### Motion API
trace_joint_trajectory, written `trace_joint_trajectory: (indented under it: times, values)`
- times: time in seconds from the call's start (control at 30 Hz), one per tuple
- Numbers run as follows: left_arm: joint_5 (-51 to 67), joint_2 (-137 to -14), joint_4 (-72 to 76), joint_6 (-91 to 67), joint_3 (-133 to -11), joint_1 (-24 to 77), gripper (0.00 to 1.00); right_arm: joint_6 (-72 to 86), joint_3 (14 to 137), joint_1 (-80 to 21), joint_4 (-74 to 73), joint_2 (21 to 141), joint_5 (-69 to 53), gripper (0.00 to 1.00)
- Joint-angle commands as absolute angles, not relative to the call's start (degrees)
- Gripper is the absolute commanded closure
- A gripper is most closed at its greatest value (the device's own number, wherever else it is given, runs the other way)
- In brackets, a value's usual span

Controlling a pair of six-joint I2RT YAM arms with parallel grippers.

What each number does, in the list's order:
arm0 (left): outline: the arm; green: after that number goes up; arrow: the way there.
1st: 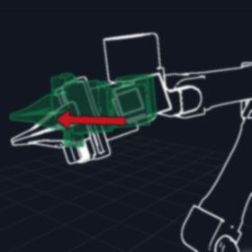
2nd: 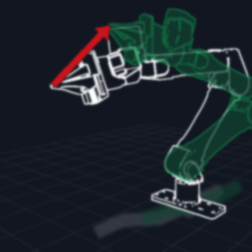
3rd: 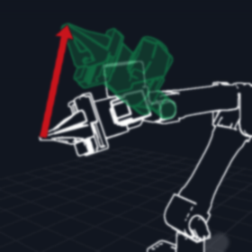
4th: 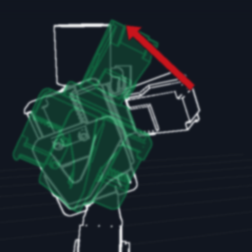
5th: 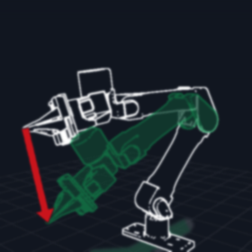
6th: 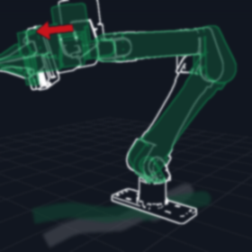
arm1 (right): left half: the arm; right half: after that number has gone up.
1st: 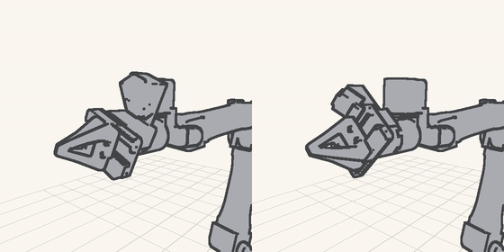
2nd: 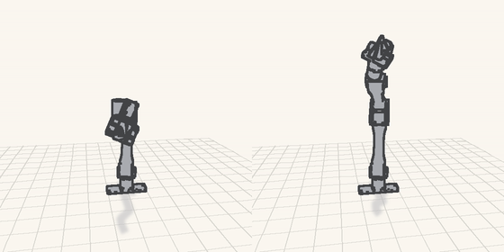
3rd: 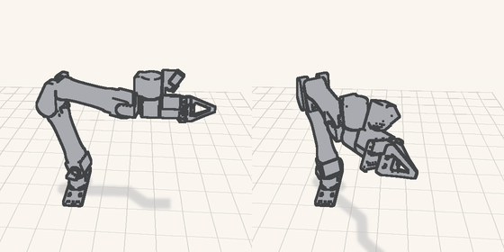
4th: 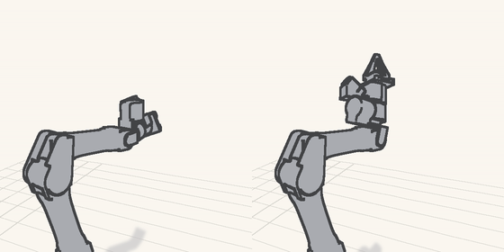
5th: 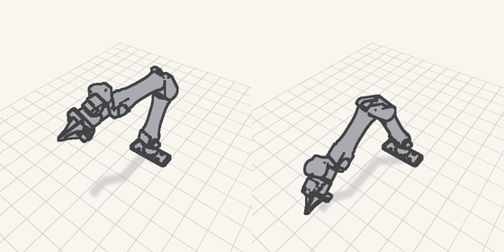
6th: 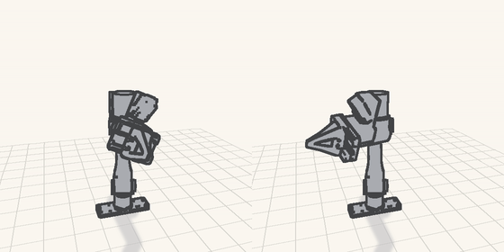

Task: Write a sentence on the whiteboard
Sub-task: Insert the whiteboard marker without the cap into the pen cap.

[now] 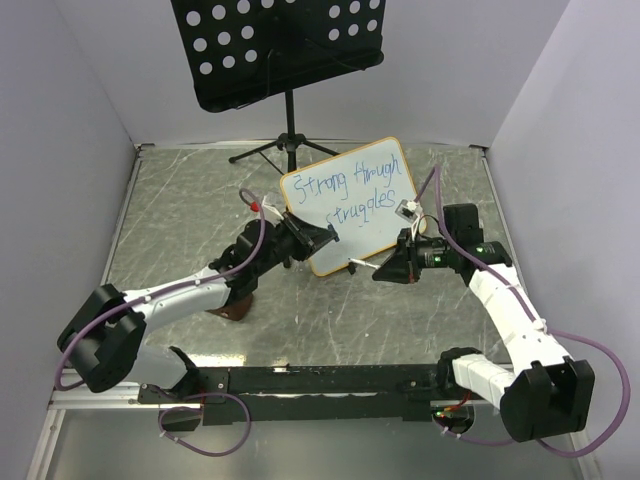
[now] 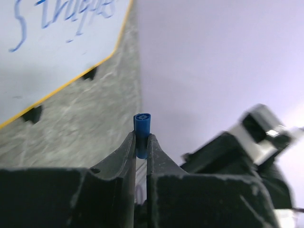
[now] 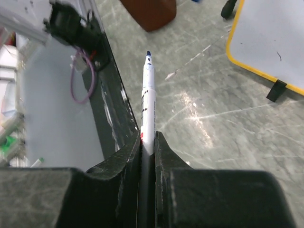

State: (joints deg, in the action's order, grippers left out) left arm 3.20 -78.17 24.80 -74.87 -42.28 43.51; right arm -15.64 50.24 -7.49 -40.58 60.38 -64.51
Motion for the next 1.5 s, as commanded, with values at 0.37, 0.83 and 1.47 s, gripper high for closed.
trace_joint_trajectory:
  times: [0.37, 0.83, 1.47]
  values:
    - [-6.0, -74.0, 44.9, -89.9, -37.2, 43.9, 0.96, 18.3, 45.4, -14.0, -9.2, 57.4, -53.3, 1.00]
    - [-6.6, -74.4, 45.9, -92.3, -36.2, 43.9, 0.96, 21.1, 48.4, -16.4, -5.8, 58.1, -49.4, 1.00]
    - [-4.7, -76.1, 46.5, -92.1, -36.9, 44.1, 0.96, 21.9, 50.0, -17.7, -4.2, 59.8, -49.2, 1.00]
